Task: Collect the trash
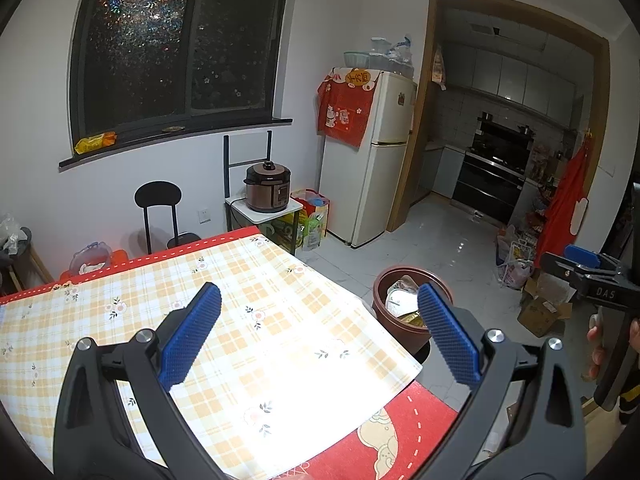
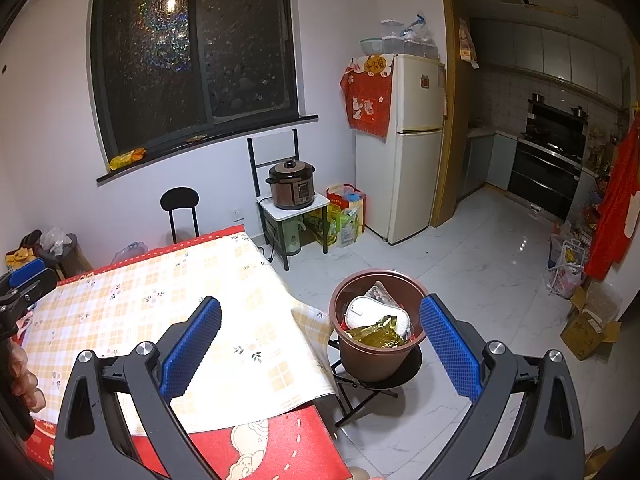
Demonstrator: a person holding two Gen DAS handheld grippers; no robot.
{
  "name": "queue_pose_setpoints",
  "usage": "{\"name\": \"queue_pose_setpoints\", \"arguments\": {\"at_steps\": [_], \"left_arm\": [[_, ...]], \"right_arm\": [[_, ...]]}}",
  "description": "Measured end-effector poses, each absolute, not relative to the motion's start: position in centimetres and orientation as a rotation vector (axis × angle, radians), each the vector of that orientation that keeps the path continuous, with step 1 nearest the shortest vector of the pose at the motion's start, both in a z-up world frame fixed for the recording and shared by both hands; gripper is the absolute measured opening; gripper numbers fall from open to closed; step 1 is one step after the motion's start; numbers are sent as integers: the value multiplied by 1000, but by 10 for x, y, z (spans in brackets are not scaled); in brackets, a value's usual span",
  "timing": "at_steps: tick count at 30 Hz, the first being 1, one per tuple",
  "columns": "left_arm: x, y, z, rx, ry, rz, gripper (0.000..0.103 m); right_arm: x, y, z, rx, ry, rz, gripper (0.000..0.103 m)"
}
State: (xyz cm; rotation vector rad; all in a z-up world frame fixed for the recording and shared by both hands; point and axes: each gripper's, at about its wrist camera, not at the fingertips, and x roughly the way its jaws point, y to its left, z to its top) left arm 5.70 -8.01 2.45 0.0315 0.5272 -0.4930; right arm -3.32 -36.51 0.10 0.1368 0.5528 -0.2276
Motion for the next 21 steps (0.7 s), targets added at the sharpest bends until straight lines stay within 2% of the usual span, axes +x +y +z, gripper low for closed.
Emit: {"name": "queue_pose_setpoints", "arguments": {"at_steps": [21], "left_arm": [[65, -93, 23, 44, 528, -478, 97]], "right_arm": [[-29, -373, -2, 132, 567, -228, 98]]}}
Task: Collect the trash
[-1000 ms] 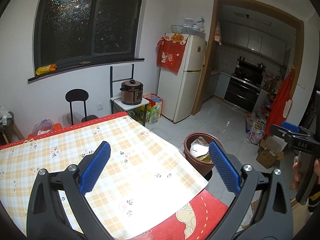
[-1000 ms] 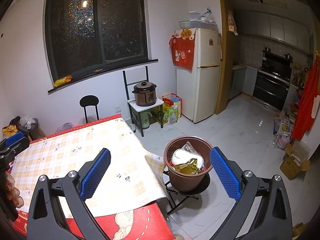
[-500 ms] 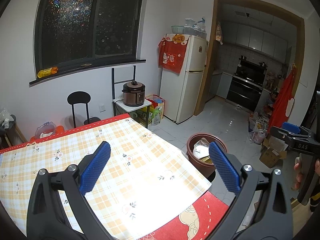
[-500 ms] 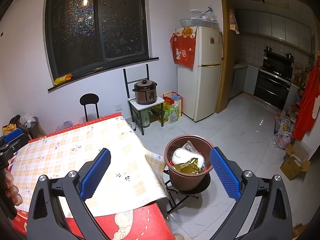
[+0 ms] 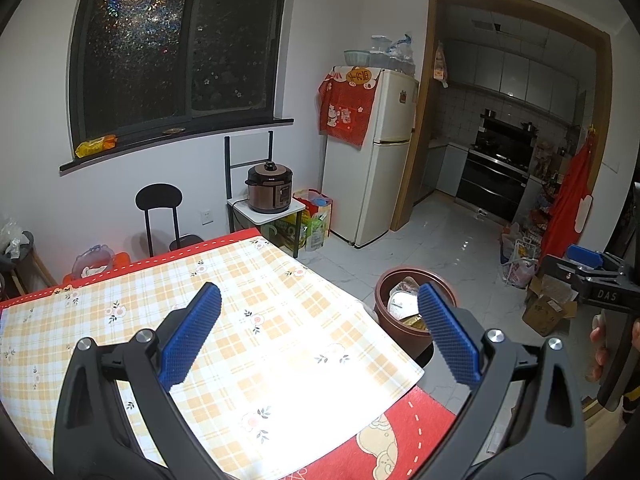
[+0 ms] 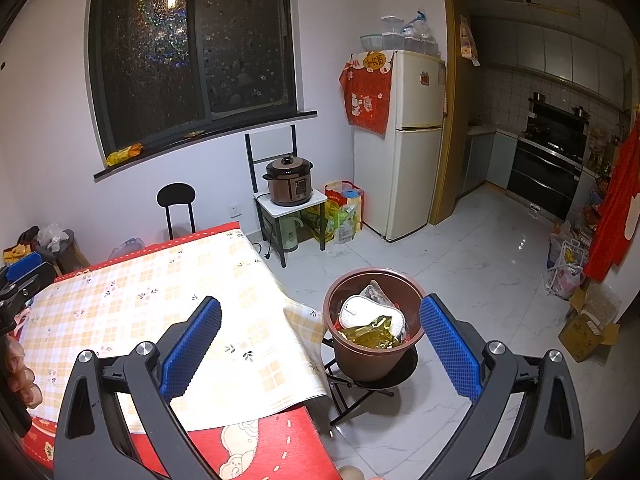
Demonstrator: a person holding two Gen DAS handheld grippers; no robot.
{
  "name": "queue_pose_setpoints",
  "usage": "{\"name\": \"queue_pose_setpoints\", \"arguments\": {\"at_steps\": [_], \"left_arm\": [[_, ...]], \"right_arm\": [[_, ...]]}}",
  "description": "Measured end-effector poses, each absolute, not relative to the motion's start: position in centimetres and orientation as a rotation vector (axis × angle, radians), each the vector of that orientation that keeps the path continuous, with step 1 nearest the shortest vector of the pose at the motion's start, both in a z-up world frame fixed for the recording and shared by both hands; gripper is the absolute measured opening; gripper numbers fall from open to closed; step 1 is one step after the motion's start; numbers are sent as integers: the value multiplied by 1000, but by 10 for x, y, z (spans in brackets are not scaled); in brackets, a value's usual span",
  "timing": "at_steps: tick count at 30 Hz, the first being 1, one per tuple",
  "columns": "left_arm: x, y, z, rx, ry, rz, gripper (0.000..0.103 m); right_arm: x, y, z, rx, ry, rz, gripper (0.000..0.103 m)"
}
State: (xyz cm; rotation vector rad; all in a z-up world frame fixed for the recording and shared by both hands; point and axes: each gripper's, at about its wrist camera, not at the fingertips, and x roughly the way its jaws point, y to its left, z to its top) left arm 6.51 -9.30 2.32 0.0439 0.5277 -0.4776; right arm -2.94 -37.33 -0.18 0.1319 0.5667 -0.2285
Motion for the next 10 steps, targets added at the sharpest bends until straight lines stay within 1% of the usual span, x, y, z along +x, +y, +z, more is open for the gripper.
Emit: {"name": "queue_pose_setpoints", "arguments": {"at_steps": [10], "left_arm": [[67, -104, 24, 50, 528, -472, 97]], "right_arm": [[-27, -379, -2, 131, 572, -228, 98]]}}
